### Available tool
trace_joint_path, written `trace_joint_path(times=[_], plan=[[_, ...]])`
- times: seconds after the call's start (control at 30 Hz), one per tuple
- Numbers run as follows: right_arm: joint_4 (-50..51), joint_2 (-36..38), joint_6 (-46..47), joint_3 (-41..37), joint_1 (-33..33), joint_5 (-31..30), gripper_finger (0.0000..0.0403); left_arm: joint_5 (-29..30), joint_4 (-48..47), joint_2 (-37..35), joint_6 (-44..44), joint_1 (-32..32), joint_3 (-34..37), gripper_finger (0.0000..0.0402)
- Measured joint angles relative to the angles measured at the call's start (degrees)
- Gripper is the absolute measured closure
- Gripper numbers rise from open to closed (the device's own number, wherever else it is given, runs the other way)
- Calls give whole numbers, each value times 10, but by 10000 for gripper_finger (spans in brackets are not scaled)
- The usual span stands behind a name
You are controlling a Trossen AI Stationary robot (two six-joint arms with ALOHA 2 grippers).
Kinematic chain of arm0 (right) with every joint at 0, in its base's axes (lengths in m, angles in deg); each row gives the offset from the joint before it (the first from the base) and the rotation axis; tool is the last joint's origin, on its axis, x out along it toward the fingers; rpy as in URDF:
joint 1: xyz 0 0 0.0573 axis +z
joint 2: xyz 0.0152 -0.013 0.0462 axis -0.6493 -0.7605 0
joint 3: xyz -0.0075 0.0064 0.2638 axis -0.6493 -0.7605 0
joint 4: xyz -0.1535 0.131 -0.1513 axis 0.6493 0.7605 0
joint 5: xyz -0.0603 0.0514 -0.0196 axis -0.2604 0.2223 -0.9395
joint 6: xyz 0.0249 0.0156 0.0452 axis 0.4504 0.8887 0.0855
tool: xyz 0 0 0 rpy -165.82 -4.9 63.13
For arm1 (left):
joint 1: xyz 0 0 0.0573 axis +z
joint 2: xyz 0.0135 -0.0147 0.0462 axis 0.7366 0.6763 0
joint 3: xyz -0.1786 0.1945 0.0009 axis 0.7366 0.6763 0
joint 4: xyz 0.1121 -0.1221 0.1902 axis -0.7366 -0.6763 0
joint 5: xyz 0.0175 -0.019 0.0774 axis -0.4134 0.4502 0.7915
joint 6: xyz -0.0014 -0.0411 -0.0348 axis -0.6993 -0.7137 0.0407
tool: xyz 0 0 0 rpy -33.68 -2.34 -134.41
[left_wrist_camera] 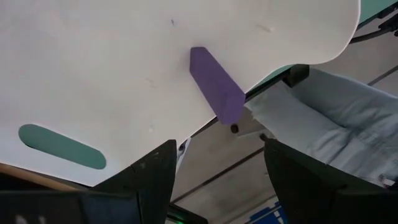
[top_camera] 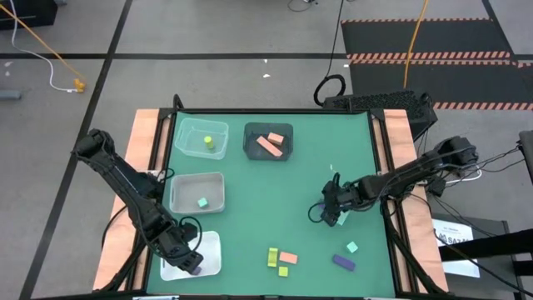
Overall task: Sort & place blocks by color
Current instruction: Put the top violet block into the white bin
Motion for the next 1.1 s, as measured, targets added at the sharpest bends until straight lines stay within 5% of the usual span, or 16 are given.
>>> trace_joint_path(times=[0.2,0.43,0.73,0.87,1.1], plan=[[-4,-45,-1,3,11,-23,216,0,0,0,4,0,0,158],[9,-53,-2,2,13,-33,319,0,3,0,4,1,0,158],[-8,18,-23,-5,6,-14,320,10,46,-36,4,30,0,158],[-66,81,-55,-1,-5,-27,320,78,49,-71,32,50,0,158],[-256,128,-130,-2,-35,-101,320,314,50,-111,190,90,0,158]])
